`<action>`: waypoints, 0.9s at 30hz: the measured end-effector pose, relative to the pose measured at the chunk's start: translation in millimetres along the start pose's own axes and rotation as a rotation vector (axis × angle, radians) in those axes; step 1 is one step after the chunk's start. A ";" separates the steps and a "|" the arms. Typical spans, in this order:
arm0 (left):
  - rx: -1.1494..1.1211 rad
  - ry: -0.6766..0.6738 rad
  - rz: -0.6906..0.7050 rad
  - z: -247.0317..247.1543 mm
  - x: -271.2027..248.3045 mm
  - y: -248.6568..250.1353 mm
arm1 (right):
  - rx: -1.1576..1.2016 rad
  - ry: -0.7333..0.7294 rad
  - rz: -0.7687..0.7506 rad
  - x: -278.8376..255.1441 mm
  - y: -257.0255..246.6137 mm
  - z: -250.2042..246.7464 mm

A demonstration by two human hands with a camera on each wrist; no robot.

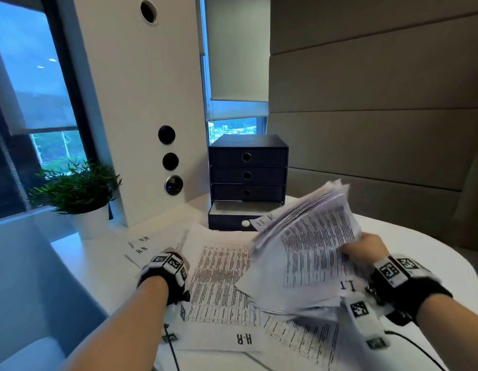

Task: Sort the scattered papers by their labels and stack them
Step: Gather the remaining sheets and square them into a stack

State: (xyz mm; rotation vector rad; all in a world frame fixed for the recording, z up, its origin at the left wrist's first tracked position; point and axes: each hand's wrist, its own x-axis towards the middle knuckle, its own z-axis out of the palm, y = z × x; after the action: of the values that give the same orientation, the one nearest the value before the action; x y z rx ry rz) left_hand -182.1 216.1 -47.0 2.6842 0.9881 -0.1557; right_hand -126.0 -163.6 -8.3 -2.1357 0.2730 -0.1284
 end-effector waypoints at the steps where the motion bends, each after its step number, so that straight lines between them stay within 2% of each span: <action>1: -0.004 -0.003 -0.001 -1.2 -1.3 -2.7 | -0.034 -0.008 0.021 -1.0 4.9 2.9; 2: 0.013 -0.040 -0.003 -3.7 -2.6 -3.8 | -0.077 -0.031 0.022 -4.3 10.3 4.7; 5: 0.054 -0.025 0.023 -9.5 -6.7 -5.7 | -0.124 -0.037 0.024 -0.5 16.6 9.9; 7: 0.022 -0.029 0.051 -13.5 -11.2 -5.3 | -0.141 -0.029 0.007 0.8 17.1 11.2; 10: -0.053 0.002 0.019 -18.0 -15.8 -5.9 | -0.167 -0.032 -0.050 -0.7 8.6 4.8; 16: -0.228 0.010 0.184 -34.3 -6.1 -12.4 | -0.241 0.144 -0.220 -12.3 -23.9 -34.1; 21: -0.127 -0.023 0.318 -39.7 -26.9 0.2 | -0.029 0.298 -0.286 -15.7 -42.4 -67.0; 27: 0.035 -0.149 0.501 -10.7 -73.1 53.7 | 0.246 0.457 -0.223 -12.7 -33.0 -79.8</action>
State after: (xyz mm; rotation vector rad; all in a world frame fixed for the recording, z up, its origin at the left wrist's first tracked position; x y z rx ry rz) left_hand -202.8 134.9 -10.8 2.8051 0.2553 -0.2641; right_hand -149.3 -208.1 63.2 -1.8651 0.2655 -0.7471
